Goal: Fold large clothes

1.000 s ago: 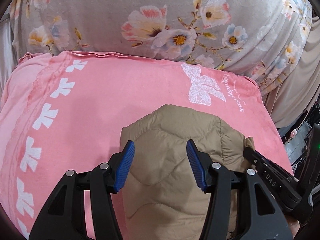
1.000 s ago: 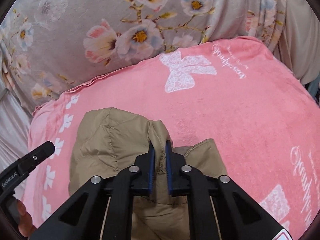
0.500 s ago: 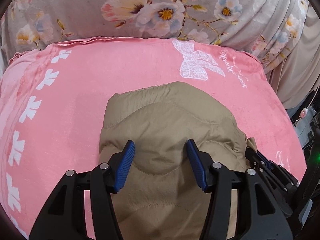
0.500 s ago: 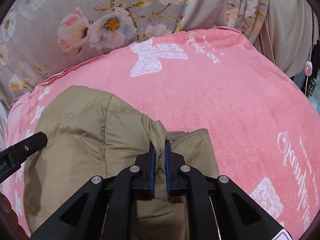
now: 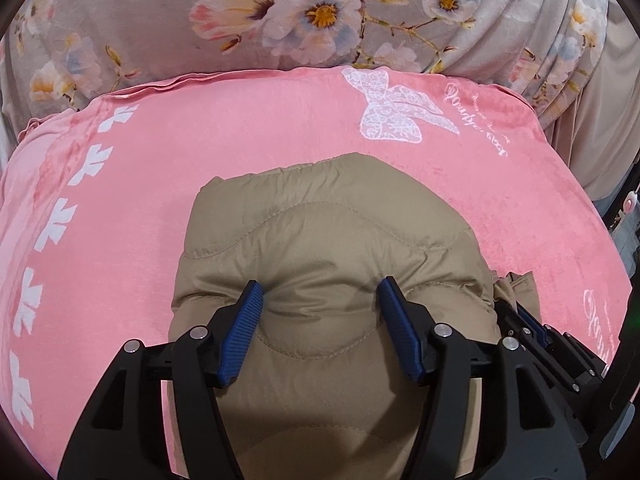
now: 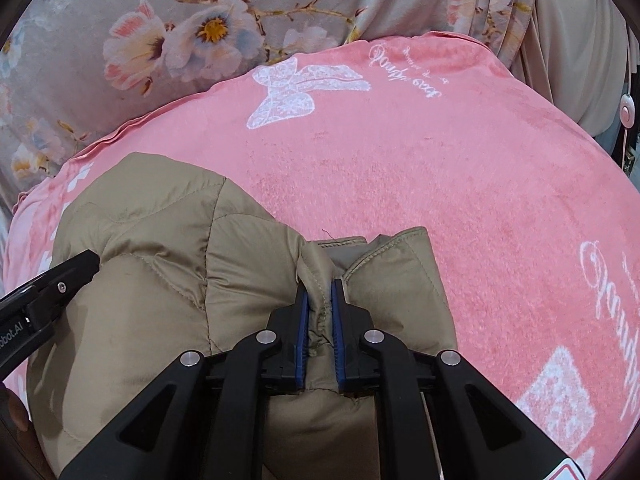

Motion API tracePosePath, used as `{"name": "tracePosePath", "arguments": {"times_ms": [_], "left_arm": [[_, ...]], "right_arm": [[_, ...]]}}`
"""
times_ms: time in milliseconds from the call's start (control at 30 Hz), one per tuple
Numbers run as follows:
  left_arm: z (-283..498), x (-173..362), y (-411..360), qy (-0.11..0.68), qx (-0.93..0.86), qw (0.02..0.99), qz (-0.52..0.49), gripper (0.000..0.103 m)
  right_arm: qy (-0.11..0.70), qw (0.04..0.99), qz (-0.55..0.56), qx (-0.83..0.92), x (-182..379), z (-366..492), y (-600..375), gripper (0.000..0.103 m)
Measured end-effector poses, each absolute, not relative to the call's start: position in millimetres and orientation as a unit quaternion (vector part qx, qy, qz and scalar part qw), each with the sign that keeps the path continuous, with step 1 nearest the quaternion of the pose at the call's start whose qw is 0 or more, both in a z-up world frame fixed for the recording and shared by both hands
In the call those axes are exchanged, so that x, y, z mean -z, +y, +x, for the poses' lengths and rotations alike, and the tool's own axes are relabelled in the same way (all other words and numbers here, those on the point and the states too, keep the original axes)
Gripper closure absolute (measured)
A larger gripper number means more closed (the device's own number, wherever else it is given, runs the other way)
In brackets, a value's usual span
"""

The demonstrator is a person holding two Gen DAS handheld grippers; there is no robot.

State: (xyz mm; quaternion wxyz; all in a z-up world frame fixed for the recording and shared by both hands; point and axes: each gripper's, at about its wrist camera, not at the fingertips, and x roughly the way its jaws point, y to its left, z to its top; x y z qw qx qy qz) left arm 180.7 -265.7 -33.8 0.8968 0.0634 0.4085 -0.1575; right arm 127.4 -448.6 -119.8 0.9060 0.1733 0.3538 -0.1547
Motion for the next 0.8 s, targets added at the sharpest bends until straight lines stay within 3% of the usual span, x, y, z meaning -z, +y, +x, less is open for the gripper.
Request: {"name": "tracePosePath", "arguments": {"times_ms": [800], "left_arm": [[188.3, 70.7, -278.5, 0.37, 0.133, 0.916, 0.083, 0.034]], "right_arm": [[0.337, 0.908, 0.201, 0.147, 140.6, 131.8, -456.3, 0.093]]}}
